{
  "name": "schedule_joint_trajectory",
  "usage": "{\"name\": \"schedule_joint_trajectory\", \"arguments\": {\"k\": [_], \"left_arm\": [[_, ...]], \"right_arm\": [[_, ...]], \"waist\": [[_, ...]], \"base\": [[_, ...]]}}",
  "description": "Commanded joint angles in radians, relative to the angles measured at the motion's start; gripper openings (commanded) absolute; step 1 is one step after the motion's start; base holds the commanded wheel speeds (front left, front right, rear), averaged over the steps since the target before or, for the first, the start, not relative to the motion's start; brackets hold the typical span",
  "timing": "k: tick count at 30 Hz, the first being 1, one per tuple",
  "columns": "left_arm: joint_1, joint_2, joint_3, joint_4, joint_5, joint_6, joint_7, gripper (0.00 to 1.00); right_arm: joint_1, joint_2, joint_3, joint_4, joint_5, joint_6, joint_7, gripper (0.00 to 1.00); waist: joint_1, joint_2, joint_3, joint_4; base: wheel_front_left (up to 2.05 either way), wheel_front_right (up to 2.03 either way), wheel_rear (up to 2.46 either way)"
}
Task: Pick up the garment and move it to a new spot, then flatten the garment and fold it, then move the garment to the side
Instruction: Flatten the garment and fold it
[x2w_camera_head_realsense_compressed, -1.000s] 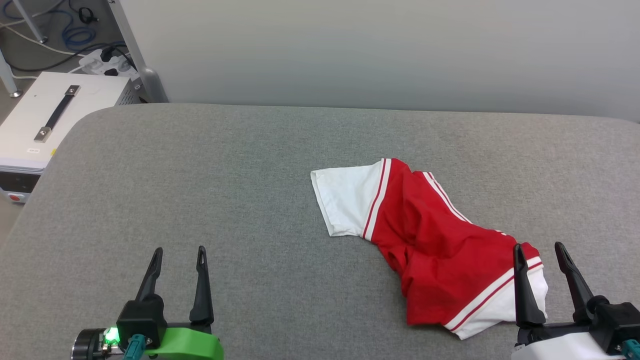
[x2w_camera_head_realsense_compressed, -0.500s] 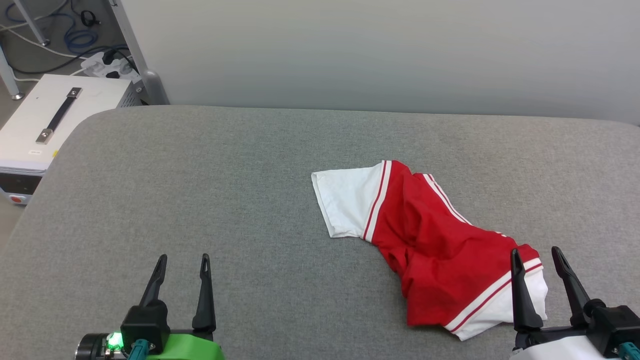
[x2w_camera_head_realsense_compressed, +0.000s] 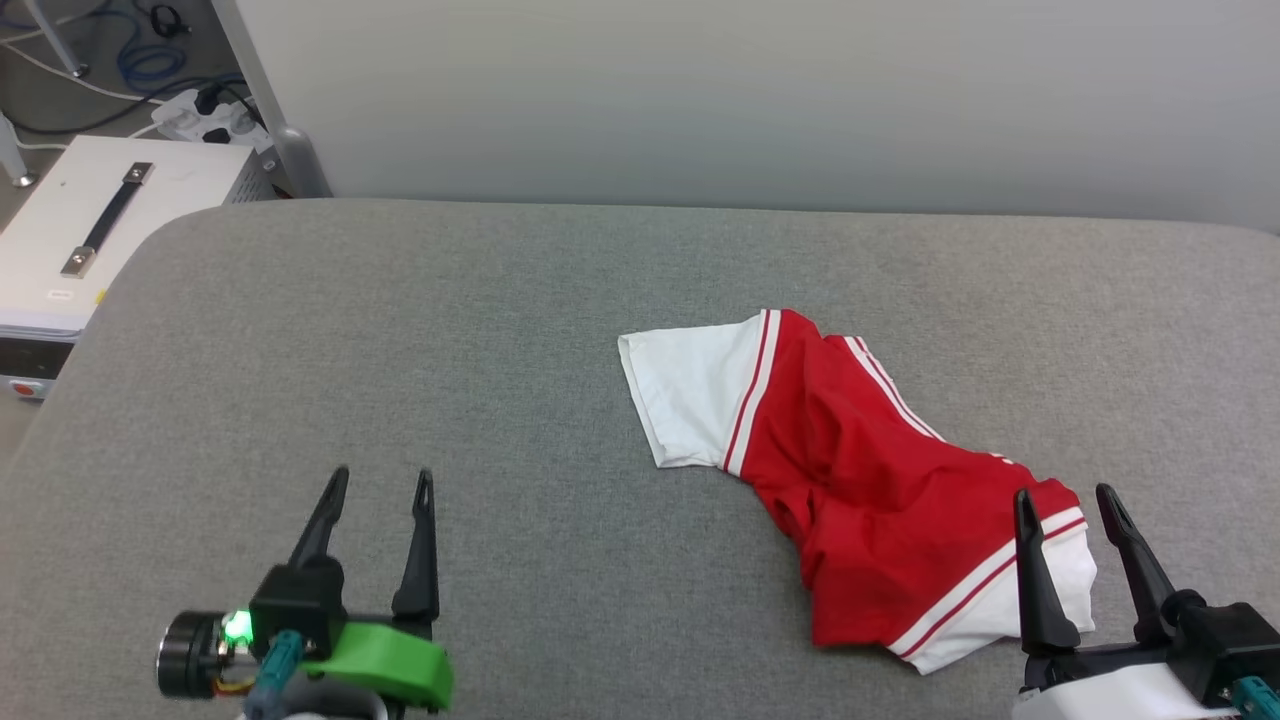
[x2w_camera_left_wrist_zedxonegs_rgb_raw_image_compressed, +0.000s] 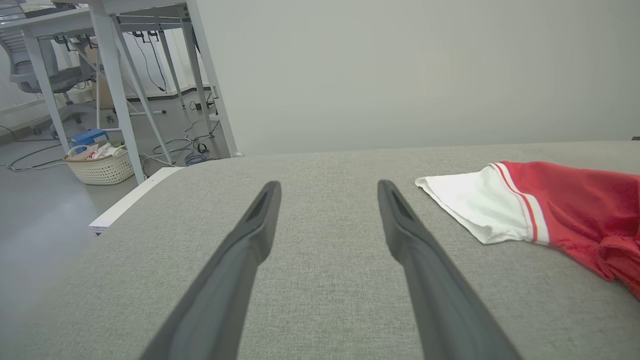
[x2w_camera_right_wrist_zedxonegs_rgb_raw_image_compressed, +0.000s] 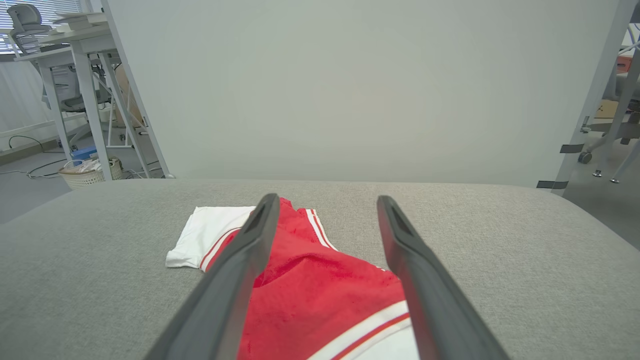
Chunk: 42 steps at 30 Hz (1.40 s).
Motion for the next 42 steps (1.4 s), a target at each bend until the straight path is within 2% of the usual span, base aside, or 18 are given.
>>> {"name": "schedule_joint_trajectory", "arguments": {"k": [1,7,11,15,18,20,21,24,28,31,35,42], "left_arm": [[-0.061,0.007,-0.002,0.004,0.008,-0.012,-0.006,1.00],[-0.261,0.052,-0.030,0.041,0.011,-0.051,-0.006,1.00],[-0.417,0.101,-0.076,0.114,0.002,-0.071,-0.006,1.00],[-0.583,0.141,-0.148,0.249,-0.062,-0.078,-0.006,1.00],[-0.713,0.196,-0.275,0.356,-0.141,-0.078,0.018,1.00],[-0.794,0.224,-0.357,0.413,-0.210,-0.079,0.079,1.00],[-0.899,0.262,-0.473,0.459,-0.319,-0.079,0.180,1.00],[-0.990,0.300,-0.600,0.506,-0.456,-0.079,0.365,1.00],[-1.083,0.362,-0.775,0.516,-0.629,-0.079,0.650,1.00],[-1.137,0.405,-0.878,0.499,-0.740,-0.079,0.796,1.00],[-1.191,0.458,-0.987,0.512,-0.795,-0.079,0.879,1.00],[-1.225,0.497,-1.105,0.578,-0.866,-0.079,0.914,1.00]], "right_arm": [[-0.022,0.000,0.005,-0.007,0.000,-0.001,-0.005,1.00],[-0.059,0.000,0.027,-0.022,-0.010,-0.001,-0.005,1.00],[-0.089,0.000,0.045,-0.028,-0.018,-0.001,-0.005,1.00],[-0.126,0.000,0.050,-0.037,-0.021,-0.001,-0.005,1.00],[-0.150,0.000,0.057,-0.041,-0.018,-0.001,-0.005,1.00],[-0.161,0.000,0.061,-0.043,-0.014,-0.001,-0.005,1.00],[-0.172,0.000,0.062,-0.047,-0.007,-0.001,-0.005,1.00],[-0.183,0.000,0.065,-0.050,-0.002,-0.001,-0.005,1.00],[-0.202,0.000,0.066,-0.055,0.003,-0.001,-0.005,1.00],[-0.220,0.000,0.063,-0.061,0.009,-0.001,-0.005,1.00],[-0.238,0.000,0.064,-0.065,0.018,-0.001,-0.005,1.00],[-0.259,0.000,0.071,-0.067,0.026,-0.001,-0.005,1.00]], "waist": [[0.0000,0.0000,0.022,-0.013],[0.0000,0.0000,0.069,-0.058],[0.0000,0.0000,0.111,-0.097],[0.0000,0.0000,0.156,-0.139],[0.0000,0.0000,0.189,-0.171],[0.0000,0.0000,0.210,-0.191],[0.0000,0.0000,0.238,-0.218],[0.0000,0.0000,0.263,-0.243],[0.0000,0.0000,0.299,-0.274],[0.0000,0.0000,0.328,-0.292],[0.0000,0.0000,0.358,-0.314],[0.0000,0.0000,0.398,-0.337]], "base": [[0.00,0.00,0.00],[0.00,0.00,0.00],[0.00,0.00,0.00],[0.00,0.00,0.00],[0.00,0.00,0.00],[0.00,0.00,0.00],[0.00,0.00,0.00],[0.00,0.00,0.00],[0.00,0.00,0.00],[0.00,0.00,0.00],[0.00,0.00,0.00],[0.00,0.00,0.00]]}}
